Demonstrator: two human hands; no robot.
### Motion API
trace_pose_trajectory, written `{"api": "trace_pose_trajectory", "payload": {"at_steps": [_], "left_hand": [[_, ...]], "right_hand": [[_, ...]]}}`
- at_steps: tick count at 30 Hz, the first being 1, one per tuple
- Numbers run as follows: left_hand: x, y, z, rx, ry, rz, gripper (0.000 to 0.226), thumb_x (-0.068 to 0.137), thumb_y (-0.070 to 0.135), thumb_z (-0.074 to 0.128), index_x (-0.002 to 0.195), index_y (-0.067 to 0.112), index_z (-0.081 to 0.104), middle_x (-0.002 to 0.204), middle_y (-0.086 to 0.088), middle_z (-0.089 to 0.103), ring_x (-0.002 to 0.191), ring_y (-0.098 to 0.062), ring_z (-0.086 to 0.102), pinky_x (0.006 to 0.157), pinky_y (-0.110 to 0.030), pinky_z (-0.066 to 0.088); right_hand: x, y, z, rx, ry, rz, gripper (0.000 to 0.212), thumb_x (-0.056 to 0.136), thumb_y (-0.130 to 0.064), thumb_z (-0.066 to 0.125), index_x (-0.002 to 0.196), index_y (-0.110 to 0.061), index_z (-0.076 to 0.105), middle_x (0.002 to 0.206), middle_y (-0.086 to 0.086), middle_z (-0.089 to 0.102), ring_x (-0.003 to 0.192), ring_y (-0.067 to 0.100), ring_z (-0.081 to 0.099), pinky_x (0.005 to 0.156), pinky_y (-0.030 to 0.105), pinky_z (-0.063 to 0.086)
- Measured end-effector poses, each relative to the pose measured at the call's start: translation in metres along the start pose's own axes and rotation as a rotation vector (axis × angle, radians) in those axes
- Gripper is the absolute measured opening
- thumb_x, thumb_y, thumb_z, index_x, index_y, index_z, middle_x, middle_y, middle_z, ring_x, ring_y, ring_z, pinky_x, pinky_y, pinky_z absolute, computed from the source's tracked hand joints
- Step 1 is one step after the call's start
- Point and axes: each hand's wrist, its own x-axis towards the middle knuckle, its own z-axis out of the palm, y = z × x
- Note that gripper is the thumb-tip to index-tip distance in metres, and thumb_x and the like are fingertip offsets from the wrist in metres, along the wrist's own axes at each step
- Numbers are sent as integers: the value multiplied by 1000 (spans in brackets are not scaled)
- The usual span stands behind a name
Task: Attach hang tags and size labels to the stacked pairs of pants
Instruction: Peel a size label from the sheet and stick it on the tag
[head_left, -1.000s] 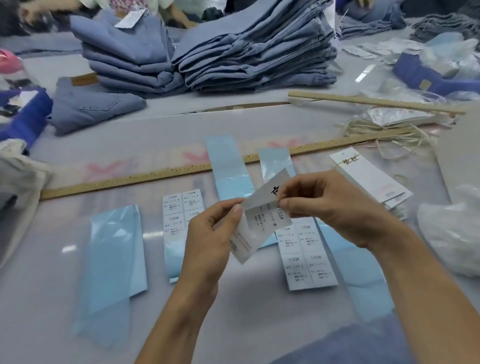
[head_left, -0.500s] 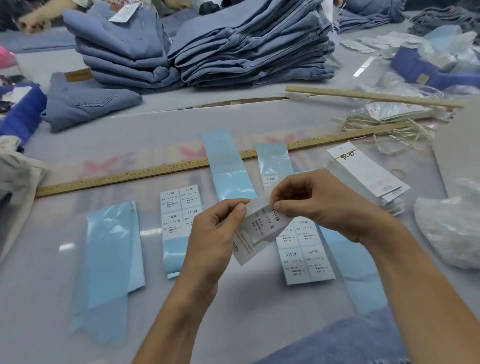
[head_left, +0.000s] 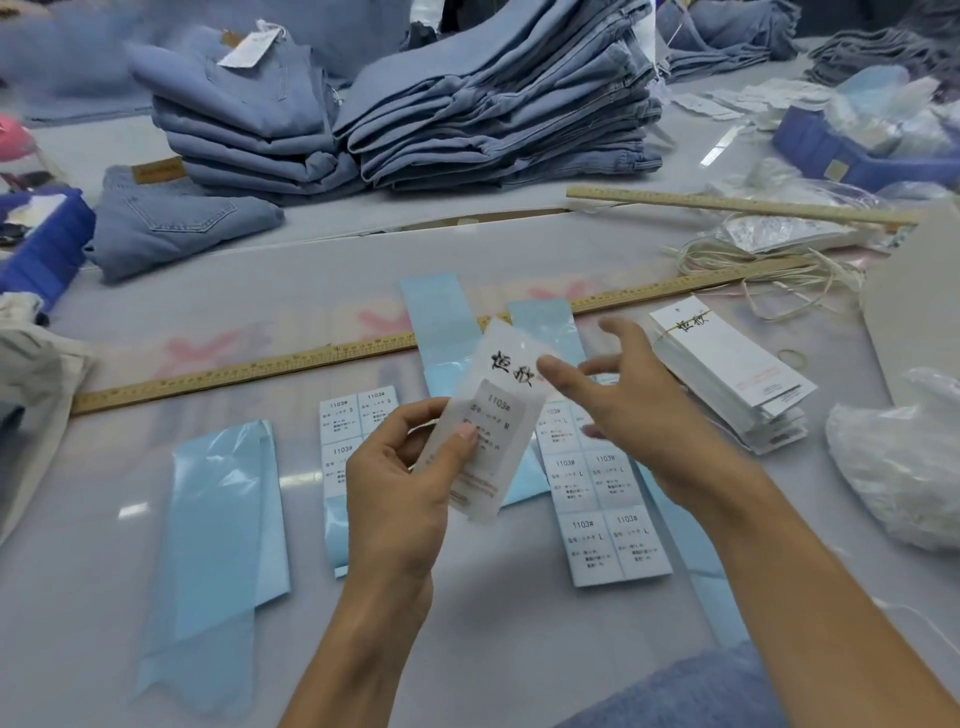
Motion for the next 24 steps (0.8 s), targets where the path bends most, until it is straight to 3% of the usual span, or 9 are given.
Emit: {"api": "trace_pose_trajectory", "payload": {"at_steps": [2, 4, 6, 8, 12, 17, 21, 22, 24], "left_hand": [[0, 2, 0, -82, 5, -40, 17, 87, 19, 76, 100, 28, 69, 94, 0, 79, 89, -18, 74, 67, -29, 56], [0, 2, 0, -125, -28, -58, 20, 84, 17, 76, 100, 25, 67, 95, -3, 80, 85, -19, 75, 62, -25, 57], [0, 2, 0, -137, -65, -62, 22, 84, 14, 76, 103, 19, 65, 96, -5, 79, 83, -22, 76, 59, -26, 57], [0, 0, 0, -140, -48, -54, 21, 87, 13, 75, 104, 16, 64, 94, -6, 79, 80, -24, 77, 57, -30, 58], [4, -7, -2, 24, 83, 90, 14, 89, 21, 76, 101, 19, 69, 88, -1, 78, 74, -16, 75, 54, -22, 56], [10, -21, -5, 83, 88, 164, 10, 90, 25, 76, 89, 32, 68, 86, 14, 77, 73, -6, 74, 49, -16, 53], [9, -33, -3, 244, -11, 151, 21, 78, 49, 82, 93, 45, 67, 85, 12, 76, 74, -18, 74, 50, -37, 59], [6, -34, 0, 336, -40, 167, 26, 76, 55, 80, 95, 46, 65, 84, 12, 75, 75, -20, 73, 54, -40, 60], [-2, -33, 8, 499, -116, 193, 25, 80, 58, 77, 98, 49, 62, 82, 19, 73, 69, -12, 71, 53, -30, 56]], "right_hand": [[-4, 2, 8, 178, -164, 155, 97, 65, -67, 79, 145, -27, 42, 118, -2, 67, 104, 17, 69, 85, 44, 62], [-5, 6, 19, 247, -323, 111, 61, 75, -51, 81, 125, -18, 66, 107, -2, 77, 95, 16, 75, 85, 43, 62], [-7, 6, 29, 284, -319, -60, 22, 88, -25, 78, 109, -18, 76, 102, -2, 79, 94, 16, 75, 84, 39, 61], [-7, 6, 33, 284, -312, -182, 17, 91, -12, 75, 106, -18, 78, 101, -3, 79, 94, 14, 75, 78, 28, 61], [-12, 4, 40, 177, -421, -215, 13, 93, -15, 73, 102, -22, 78, 96, -7, 79, 87, 3, 73, 70, 15, 54], [-10, -2, 20, 69, -202, -160, 16, 95, -35, 69, 88, -22, 74, 76, -5, 73, 65, 2, 64, 60, 13, 48], [-8, 9, -35, 133, 215, -25, 7, 93, -19, 68, 89, -21, 74, 75, -3, 73, 68, 11, 66, 64, 33, 55], [-9, 15, -50, 35, 319, 9, 9, 91, -16, 66, 90, -21, 73, 79, -2, 73, 76, 16, 68, 70, 39, 57], [-19, 35, -80, -354, 443, 125, 14, 92, -16, 60, 95, -22, 72, 95, 1, 74, 93, 25, 68, 78, 38, 56]]}}
